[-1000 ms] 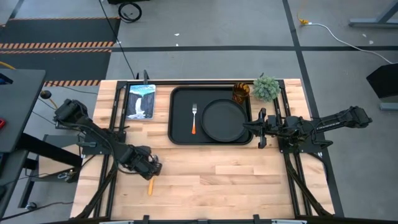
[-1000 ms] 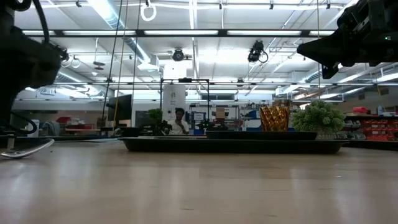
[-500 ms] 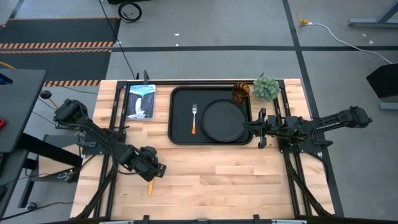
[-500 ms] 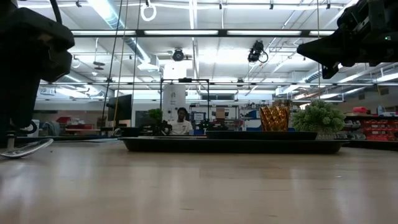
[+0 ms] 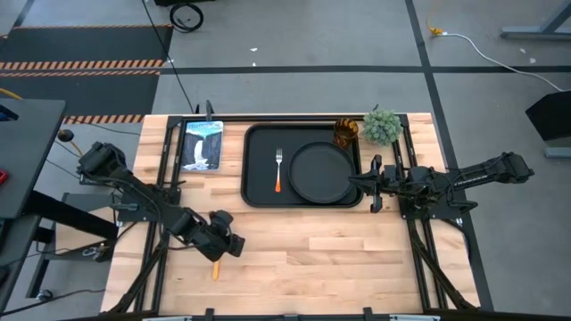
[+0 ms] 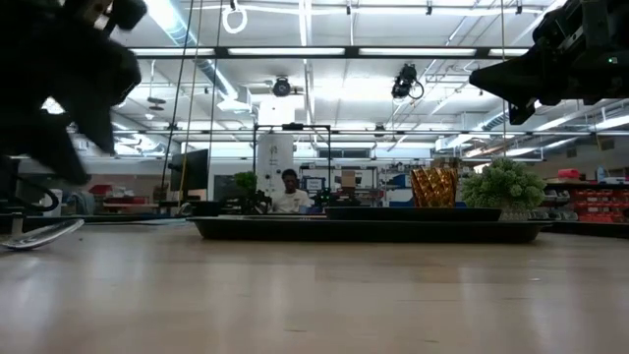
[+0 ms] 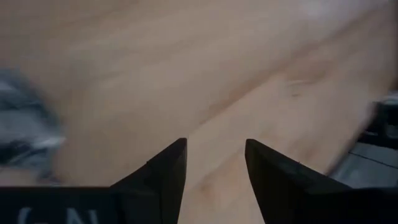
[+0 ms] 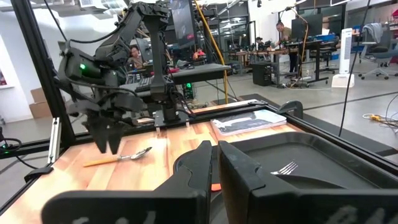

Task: Pick and place plate/cup/fork/spoon on tray
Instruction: Put the yellow spoon on the black serving tray to the left of the orange fork

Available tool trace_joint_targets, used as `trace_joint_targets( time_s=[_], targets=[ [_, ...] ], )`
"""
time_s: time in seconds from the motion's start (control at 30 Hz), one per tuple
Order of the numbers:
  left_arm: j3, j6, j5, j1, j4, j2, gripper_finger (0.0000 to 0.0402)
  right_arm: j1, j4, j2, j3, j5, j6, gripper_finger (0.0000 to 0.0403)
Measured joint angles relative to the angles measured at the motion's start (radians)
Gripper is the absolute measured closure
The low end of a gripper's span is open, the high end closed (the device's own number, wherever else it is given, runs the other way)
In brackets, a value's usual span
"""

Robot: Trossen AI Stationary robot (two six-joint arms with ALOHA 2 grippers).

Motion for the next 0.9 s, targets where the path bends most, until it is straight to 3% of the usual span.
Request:
trace_joint_targets(
  time_s=[0.2, 0.37, 0.67, 0.9],
  targets=[
    [0.042, 0.087, -0.069, 0.0, 0.057, 0.01, 0.0231, 0.0, 0.0, 0.0, 0.0, 0.0, 0.0, 0.0369],
    [0.149, 0.14, -0.041, 0.0, 0.008, 0.101, 0.0231, 0.0, 0.0, 0.0, 0.0, 0.0, 0.0, 0.0369],
    [0.402, -0.001, 0.131, 0.0, -0.57, 0.292, 0.023, 0.0, 0.0, 0.0, 0.0, 0.0, 0.0, 0.0369],
    [0.42, -0.042, 0.27, -0.006, -0.679, 0.354, 0.023, 0.0, 0.0, 0.0, 0.0, 0.0, 0.0, 0.0369]
  ],
)
